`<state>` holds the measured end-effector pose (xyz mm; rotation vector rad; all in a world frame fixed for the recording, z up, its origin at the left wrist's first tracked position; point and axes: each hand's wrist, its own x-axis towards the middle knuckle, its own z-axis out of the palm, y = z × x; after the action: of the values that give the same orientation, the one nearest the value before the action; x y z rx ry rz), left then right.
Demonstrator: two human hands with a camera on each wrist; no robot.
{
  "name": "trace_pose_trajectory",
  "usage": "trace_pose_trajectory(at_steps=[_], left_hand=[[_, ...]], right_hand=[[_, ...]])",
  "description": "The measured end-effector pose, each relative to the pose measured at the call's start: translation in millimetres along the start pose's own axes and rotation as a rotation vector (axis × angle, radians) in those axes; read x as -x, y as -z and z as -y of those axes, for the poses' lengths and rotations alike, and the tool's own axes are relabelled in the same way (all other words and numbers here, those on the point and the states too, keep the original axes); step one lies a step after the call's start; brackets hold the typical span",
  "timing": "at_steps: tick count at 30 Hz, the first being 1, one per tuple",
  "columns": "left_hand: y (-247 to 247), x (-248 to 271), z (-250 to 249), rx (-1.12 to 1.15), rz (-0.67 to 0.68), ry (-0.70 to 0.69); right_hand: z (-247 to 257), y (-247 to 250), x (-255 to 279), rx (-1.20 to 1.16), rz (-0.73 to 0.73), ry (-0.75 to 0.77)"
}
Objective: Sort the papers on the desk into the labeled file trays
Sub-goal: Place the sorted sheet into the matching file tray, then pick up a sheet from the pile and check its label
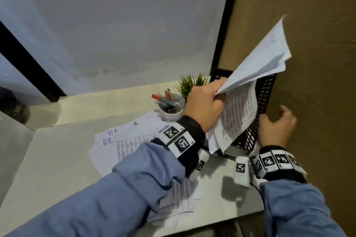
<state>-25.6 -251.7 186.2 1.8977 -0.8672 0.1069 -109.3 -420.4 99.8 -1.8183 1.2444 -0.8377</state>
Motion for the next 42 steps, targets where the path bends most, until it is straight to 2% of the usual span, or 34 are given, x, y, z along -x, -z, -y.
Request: trace_pose_trajectory(at_steps=[1,3,8,14,19,22,28,31,34,36,38,40,42], left_hand=[[-14,-4,-2,-0.021,0.041,0.017],[-40,-10,-2,-0.08,0.094,0.047],[-88,-17,7,-0.159,0.205,0.231],[-122,-9,16,0.031,0.249,0.408],[-129,-9,15,0.19,0.192,0.38],[-132,-8,17,0.174,0.238,0.404],[-135,-3,30,0.14,0.236,0.474],[-126,-8,30,0.105,0.238,0.452],[-99,-6,26,0.163,0.265,0.39],[-69,1,32,0.212,0.229,0.374],[-36,14,53,0.196,0.153,0.434],[-5,36,91,0.081,0.079,0.561],[23,65,137,-0.107,0.053,0.733]], right_hand=[[-4,0,-3,0.062,0.097,-0.037],[-12,-4,-5,0.132,0.216,-0.015],[-17,-11,-2,0.158,0.229,-0.101],[-18,-12,-1,0.134,0.196,-0.023],[-20,-12,0,0.146,0.183,-0.011],[-22,-11,1,0.144,0.178,0.002],[-22,-10,3,0.165,0.177,0.007],[-19,-9,1,0.158,0.206,-0.011],[-7,-3,-1,0.154,0.205,-0.014],[10,-1,4,0.107,0.124,0.108],[30,-2,16,0.009,0.021,0.327],[49,-9,35,-0.064,-0.026,0.556],[61,-25,59,-0.1,0.063,0.712]])
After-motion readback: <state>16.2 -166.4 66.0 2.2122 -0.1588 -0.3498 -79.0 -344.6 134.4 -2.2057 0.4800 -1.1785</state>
